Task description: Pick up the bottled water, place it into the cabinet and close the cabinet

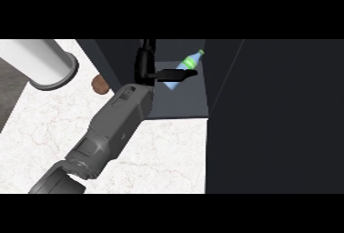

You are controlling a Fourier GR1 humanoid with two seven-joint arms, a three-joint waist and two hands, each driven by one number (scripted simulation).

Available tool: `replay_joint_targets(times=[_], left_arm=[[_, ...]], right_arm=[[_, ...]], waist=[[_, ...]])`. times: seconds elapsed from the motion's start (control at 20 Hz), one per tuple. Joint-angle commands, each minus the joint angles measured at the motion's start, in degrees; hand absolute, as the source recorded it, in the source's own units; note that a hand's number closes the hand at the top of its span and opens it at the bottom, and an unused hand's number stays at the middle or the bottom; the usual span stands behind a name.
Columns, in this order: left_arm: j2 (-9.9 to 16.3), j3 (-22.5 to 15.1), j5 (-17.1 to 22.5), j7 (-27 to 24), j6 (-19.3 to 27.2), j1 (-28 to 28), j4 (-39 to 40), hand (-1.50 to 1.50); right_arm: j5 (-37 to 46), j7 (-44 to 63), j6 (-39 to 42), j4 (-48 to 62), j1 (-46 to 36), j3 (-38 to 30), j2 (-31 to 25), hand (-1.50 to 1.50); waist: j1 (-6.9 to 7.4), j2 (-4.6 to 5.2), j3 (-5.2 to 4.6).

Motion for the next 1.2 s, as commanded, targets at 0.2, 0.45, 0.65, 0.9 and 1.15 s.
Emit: replay_joint_targets(times=[0.2, 0.45, 0.65, 0.9, 1.15], left_arm=[[-0.2, -9.2, 4.2, 2.6, -1.8, 11.9, -15.9, -1.50], [-0.2, -13.5, 5.2, 4.2, -5.0, 19.5, -27.1, -1.50], [-0.2, -15.5, 3.7, 4.6, -5.9, 25.5, -36.4, -1.50], [0.6, -21.1, 1.9, 4.6, -4.1, 36.8, -49.5, -1.50], [7.6, -23.4, 2.0, 11.2, -4.0, 43.9, -63.2, 1.50]], right_arm=[[0.5, 4.9, -3.1, -8.3, 1.4, 4.5, 2.0, -1.50], [1.9, 4.1, -3.5, -6.5, 1.2, 4.8, 2.1, -1.50], [2.7, 3.9, -3.9, -6.6, 1.7, 5.0, 2.2, -1.50], [6.3, 2.8, -3.7, -7.7, 3.7, 7.4, 1.7, -1.50], [6.5, 1.8, 0.7, -7.5, 3.5, 7.2, -2.8, -1.50]], waist=[[0.78, -0.52, -0.03], [1.66, -0.53, -0.01], [1.93, -0.52, 0.00], [2.15, -0.65, -0.02], [2.42, -0.84, 0.02]])
